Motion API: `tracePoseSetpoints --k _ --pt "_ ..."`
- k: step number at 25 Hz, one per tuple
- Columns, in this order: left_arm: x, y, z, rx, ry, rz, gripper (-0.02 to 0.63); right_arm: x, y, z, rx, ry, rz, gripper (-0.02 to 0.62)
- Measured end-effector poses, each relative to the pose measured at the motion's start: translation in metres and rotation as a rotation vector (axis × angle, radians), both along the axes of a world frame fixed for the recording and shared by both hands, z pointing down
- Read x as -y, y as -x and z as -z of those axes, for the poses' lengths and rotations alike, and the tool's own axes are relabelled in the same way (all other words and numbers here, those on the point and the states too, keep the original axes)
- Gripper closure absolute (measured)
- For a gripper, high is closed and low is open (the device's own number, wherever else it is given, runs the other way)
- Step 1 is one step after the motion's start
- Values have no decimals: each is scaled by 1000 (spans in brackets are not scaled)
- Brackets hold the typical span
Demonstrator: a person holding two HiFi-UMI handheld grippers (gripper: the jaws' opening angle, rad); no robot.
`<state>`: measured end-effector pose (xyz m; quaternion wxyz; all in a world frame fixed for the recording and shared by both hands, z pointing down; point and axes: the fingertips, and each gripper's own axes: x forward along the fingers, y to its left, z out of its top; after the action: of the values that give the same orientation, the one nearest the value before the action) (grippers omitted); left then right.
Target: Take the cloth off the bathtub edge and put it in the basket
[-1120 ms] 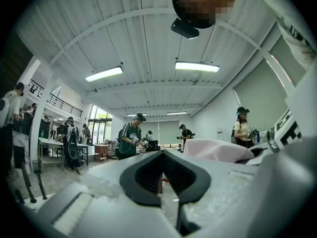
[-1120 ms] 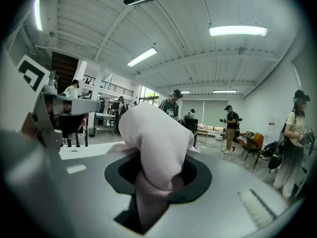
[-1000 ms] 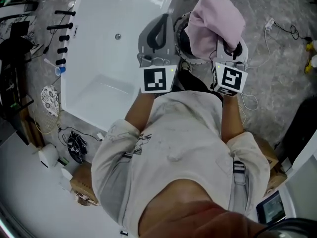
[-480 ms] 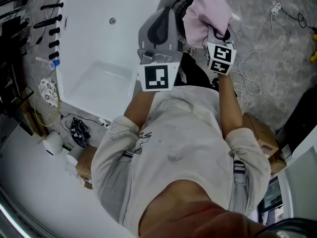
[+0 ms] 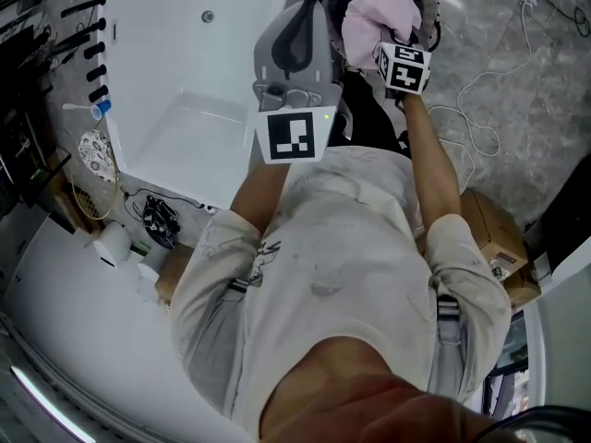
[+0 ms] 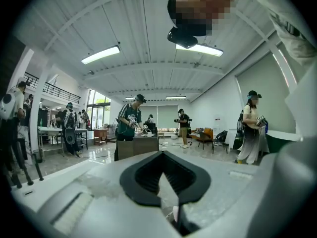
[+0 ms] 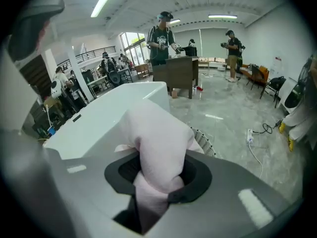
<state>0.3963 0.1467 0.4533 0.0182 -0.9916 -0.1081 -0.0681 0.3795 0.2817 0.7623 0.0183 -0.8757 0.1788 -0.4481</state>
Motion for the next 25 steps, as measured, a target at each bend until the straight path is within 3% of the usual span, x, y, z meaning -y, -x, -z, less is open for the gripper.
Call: tracePoseSetpoints --k 10,20,25 --pt "-12 -2 0 -62 -33 5 604 -7 -4 -84 203 22 16 477" --pt "-15 -2 -10 -29 -31 -1 604 -1 4 -119 321 32 66 472" --pt "-16 2 -14 -20 -78 -10 604 6 11 -125 364 -26 73 330"
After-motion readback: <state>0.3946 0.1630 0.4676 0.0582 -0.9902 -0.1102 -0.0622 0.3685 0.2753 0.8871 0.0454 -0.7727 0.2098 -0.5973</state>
